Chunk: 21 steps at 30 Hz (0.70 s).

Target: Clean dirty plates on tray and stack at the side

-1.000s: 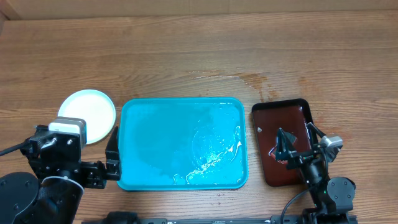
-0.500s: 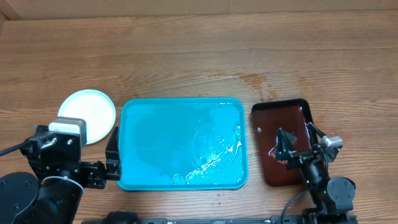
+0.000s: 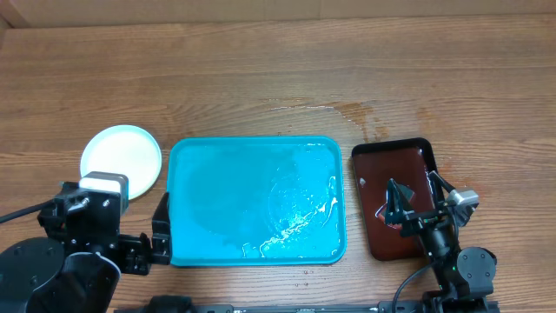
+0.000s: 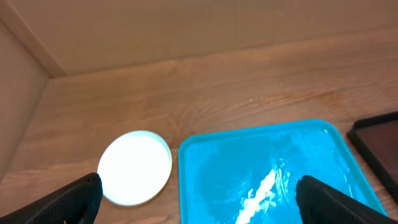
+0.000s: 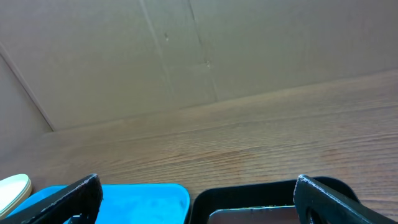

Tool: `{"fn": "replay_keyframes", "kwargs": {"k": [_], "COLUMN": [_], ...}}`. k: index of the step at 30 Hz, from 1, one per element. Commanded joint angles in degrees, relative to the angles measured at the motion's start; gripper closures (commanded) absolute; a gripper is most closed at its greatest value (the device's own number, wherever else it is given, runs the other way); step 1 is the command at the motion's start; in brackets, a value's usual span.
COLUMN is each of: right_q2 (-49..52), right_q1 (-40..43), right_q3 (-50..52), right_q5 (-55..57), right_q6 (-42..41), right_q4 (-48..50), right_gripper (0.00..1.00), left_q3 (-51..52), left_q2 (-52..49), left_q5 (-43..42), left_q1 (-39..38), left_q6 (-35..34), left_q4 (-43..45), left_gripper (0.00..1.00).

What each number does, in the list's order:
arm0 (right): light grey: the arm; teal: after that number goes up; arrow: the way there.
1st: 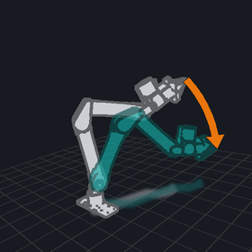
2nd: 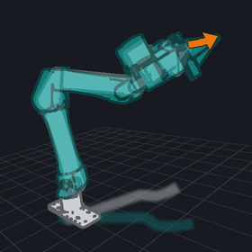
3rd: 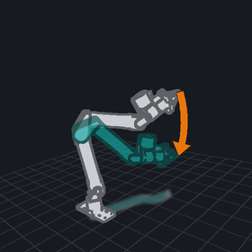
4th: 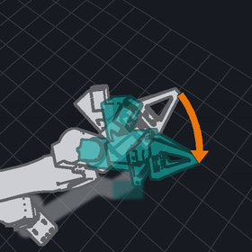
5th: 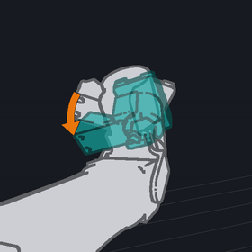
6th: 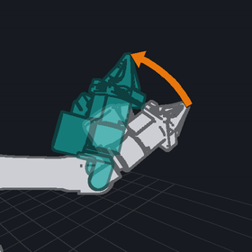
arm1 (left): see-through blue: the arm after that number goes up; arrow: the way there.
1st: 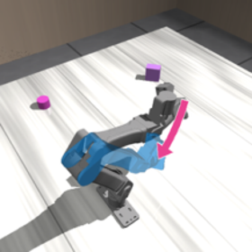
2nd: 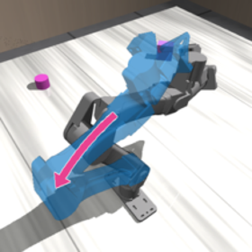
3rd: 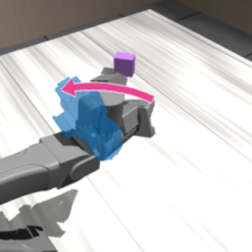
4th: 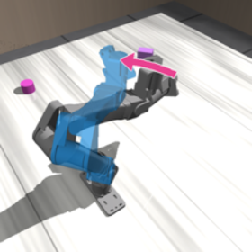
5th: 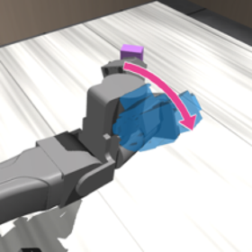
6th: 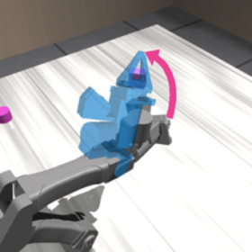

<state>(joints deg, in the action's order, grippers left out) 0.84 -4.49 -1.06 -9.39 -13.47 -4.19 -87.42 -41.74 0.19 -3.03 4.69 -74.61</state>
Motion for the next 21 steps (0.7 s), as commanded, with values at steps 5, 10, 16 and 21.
{"fn": "replay_keyframes", "kwargs": {"k": [5,10,16,21], "right_q2": [-0.68,-0.68,-0.68,-0.68], "right_q1": [0.00,0.00,0.00,0.00], "right_q3": [0.61,0.61,0.61,0.61], "right_q5": [0.79,0.81,0.79,0.79], "right_q6": [-0.28,-0.28,-0.28,-0.26], "right_q4": [0.20,0.20,0.20,0.20], "right_gripper": [0.00,0.00,0.00,0.00], "left_q3": [-0.04,0.72,9.64,25.64], "left_q2": [-0.09,-0.04,4.61,13.92], "left_q5": [2.45,2.93,1.73,0.17], "left_q1": [-0.15,0.11,0.13,0.13], "left_q6": [2.62,5.03,5.66,5.64], "left_q4": [0.39,4.87,21.07,38.36], "left_gripper": [0.00,0.00,0.00,0.00]}}
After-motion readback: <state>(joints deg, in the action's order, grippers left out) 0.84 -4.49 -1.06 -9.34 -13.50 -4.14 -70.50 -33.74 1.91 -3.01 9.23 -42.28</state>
